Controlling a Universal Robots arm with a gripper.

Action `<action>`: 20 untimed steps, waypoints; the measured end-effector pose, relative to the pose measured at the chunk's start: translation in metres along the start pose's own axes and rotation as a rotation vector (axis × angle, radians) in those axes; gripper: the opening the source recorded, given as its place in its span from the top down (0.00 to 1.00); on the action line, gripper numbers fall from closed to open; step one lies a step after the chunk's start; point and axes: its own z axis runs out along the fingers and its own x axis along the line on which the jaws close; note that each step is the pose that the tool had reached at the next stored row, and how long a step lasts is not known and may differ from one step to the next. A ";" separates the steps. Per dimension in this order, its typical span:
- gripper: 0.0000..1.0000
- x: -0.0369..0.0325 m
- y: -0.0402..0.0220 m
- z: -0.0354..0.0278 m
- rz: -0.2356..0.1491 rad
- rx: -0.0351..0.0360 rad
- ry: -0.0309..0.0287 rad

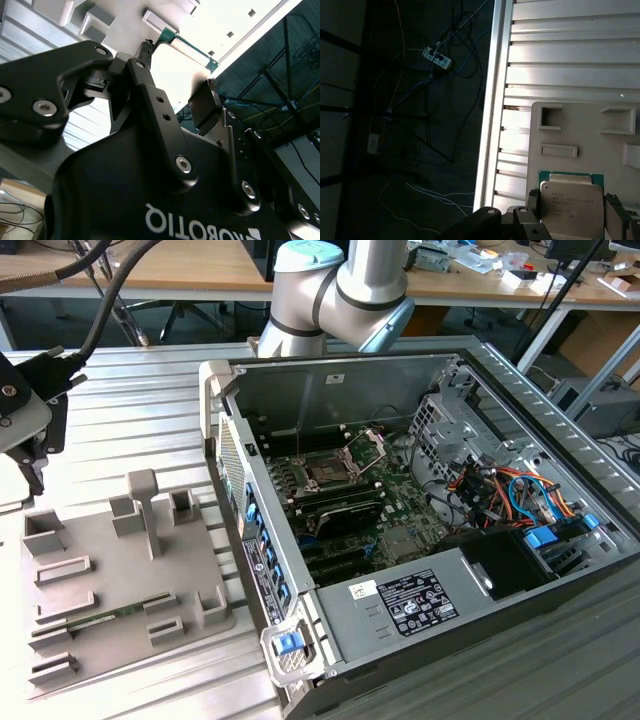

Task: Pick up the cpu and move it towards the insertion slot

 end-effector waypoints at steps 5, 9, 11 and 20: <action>0.45 0.0000 0.0001 -0.0014 0.000 0.0000 0.0001; 0.45 0.0000 0.0001 -0.0028 0.000 0.0000 0.0000; 0.45 0.0000 0.0002 -0.0034 0.000 0.0000 0.0000; 0.45 0.0000 0.0003 -0.0057 0.000 0.0001 0.0001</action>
